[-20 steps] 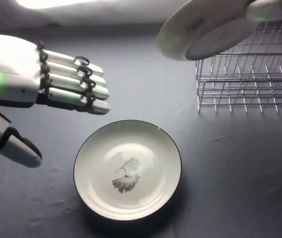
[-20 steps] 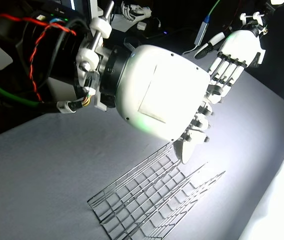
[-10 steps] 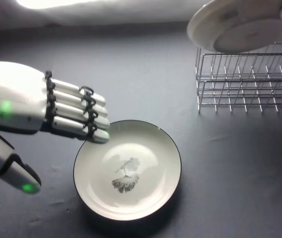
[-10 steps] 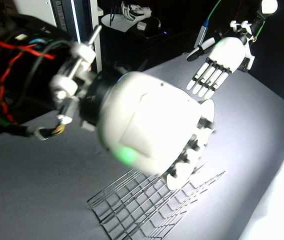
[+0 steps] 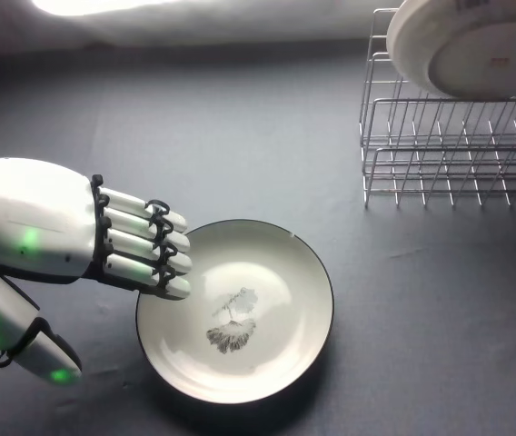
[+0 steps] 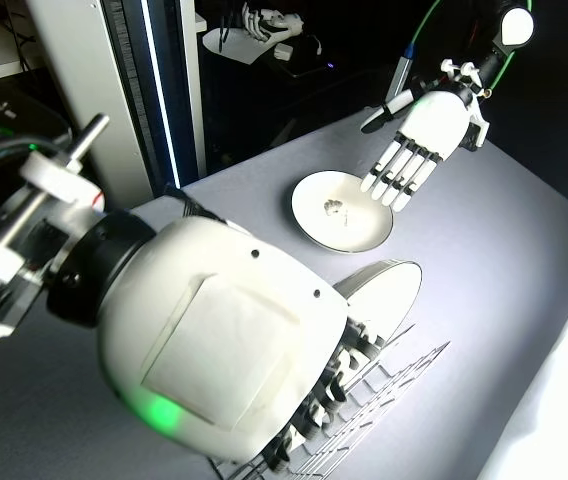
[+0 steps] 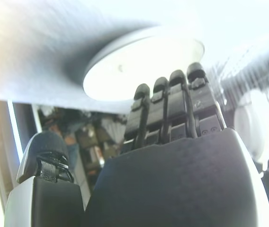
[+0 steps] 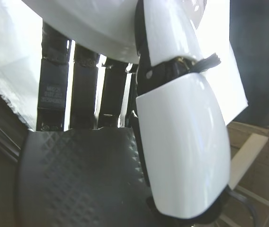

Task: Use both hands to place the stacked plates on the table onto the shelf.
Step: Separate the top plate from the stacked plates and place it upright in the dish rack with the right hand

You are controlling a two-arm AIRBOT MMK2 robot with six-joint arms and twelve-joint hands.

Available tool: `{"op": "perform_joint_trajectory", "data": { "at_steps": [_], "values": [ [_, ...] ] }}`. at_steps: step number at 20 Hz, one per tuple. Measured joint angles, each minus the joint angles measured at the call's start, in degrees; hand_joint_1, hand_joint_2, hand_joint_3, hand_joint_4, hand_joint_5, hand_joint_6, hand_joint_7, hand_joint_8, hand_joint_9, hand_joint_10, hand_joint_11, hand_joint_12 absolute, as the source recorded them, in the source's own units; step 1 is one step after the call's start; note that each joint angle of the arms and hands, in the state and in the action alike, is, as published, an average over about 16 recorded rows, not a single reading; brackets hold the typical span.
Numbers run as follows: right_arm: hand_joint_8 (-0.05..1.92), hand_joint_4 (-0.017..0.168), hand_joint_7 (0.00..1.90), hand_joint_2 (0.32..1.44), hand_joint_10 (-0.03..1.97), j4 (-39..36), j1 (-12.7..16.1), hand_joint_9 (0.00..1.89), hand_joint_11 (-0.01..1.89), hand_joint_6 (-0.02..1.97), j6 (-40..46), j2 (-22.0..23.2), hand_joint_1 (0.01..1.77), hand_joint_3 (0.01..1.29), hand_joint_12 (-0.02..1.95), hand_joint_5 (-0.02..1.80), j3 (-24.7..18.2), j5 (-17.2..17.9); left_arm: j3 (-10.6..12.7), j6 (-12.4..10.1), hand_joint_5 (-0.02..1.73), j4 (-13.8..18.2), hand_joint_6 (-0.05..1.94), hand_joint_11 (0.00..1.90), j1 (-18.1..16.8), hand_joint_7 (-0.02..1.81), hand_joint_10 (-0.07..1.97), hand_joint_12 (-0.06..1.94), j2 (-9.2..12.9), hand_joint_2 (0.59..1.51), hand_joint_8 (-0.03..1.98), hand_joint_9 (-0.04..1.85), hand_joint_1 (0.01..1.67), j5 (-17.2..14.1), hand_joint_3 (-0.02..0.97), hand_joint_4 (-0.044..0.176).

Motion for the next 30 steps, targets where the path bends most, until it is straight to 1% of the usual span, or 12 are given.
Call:
{"op": "perform_joint_trajectory", "data": {
  "at_steps": [5,10,12,14,19,23,26,28,30],
  "values": [
    [0.56,-0.006,1.17,1.00,0.88,-1.65,-3.43,1.10,0.99,0.73,-0.07,-0.07,1.38,0.01,0.89,1.04,2.21,1.10,0.01,0.73,0.09,-0.48,0.01,0.02,1.41,0.06,0.01,0.01,-0.32,1.145,0.00,0.03,0.02,2.27,0.021,0.002],
    [0.65,-0.007,1.14,1.00,0.87,-3.72,-6.93,1.10,1.00,0.75,-0.33,-0.09,1.38,0.01,0.86,1.02,3.66,2.43,0.24,1.12,0.08,-0.67,0.01,0.02,2.06,0.05,0.01,0.01,-0.59,1.148,0.00,0.03,0.02,3.24,0.021,0.002],
    [0.64,-0.008,1.10,1.01,0.81,-4.73,-8.12,1.07,0.97,0.78,-0.46,-0.10,1.36,0.01,0.87,0.99,4.02,2.92,0.31,1.22,0.07,-0.71,0.01,0.02,2.16,0.04,0.01,0.01,-0.64,1.148,0.00,0.02,0.02,3.36,0.021,0.002],
    [0.56,-0.009,1.04,1.02,0.71,-5.92,-9.07,1.02,0.90,0.73,-0.57,-0.10,1.32,0.01,0.87,0.93,4.17,3.50,0.35,1.28,0.07,-0.73,0.01,0.02,2.24,0.04,0.01,0.01,-0.68,1.148,0.00,0.02,0.02,3.35,0.021,0.002],
    [0.37,-0.007,0.76,1.00,0.42,-9.97,-10.52,0.76,0.61,0.51,-0.62,-0.13,1.19,0.01,0.80,0.68,3.39,6.00,0.31,1.34,0.06,-0.76,0.01,0.02,2.30,0.04,0.01,0.01,-0.69,1.147,0.00,0.02,0.02,3.05,0.021,0.002],
    [0.21,-0.005,0.49,0.94,0.19,-14.95,-10.41,0.49,0.35,0.34,-0.63,-0.19,0.99,0.01,0.66,0.43,1.58,8.65,0.12,1.39,0.06,-0.81,0.01,0.02,2.49,0.04,0.01,0.01,-0.56,1.144,0.00,0.02,0.01,2.75,0.020,0.003],
    [0.07,-0.003,0.29,0.88,0.03,-20.99,-9.83,0.30,0.18,0.19,-0.63,-0.36,0.83,0.01,0.54,0.25,-0.20,11.41,-0.12,1.59,0.06,-0.89,0.01,0.02,2.90,0.03,0.01,0.01,-0.46,1.140,0.00,0.02,0.01,2.58,0.020,0.004],
    [0.01,-0.001,0.18,0.82,-0.01,-26.03,-9.36,0.19,0.09,0.06,-0.64,-0.59,0.75,0.01,0.45,0.16,-1.42,13.58,-0.31,1.78,0.06,-1.03,0.01,0.02,3.28,0.03,0.01,0.00,-0.40,1.139,0.00,0.02,0.02,2.54,0.020,0.004],
    [0.02,0.001,0.10,0.78,-0.01,-31.40,-8.89,0.10,0.03,0.02,-0.67,-0.88,0.72,0.01,0.35,0.09,-2.57,15.83,-0.52,2.02,0.06,-1.23,0.01,0.02,3.80,0.04,0.01,0.00,-0.34,1.137,0.00,0.02,0.02,2.54,0.020,0.004]
  ]
}}
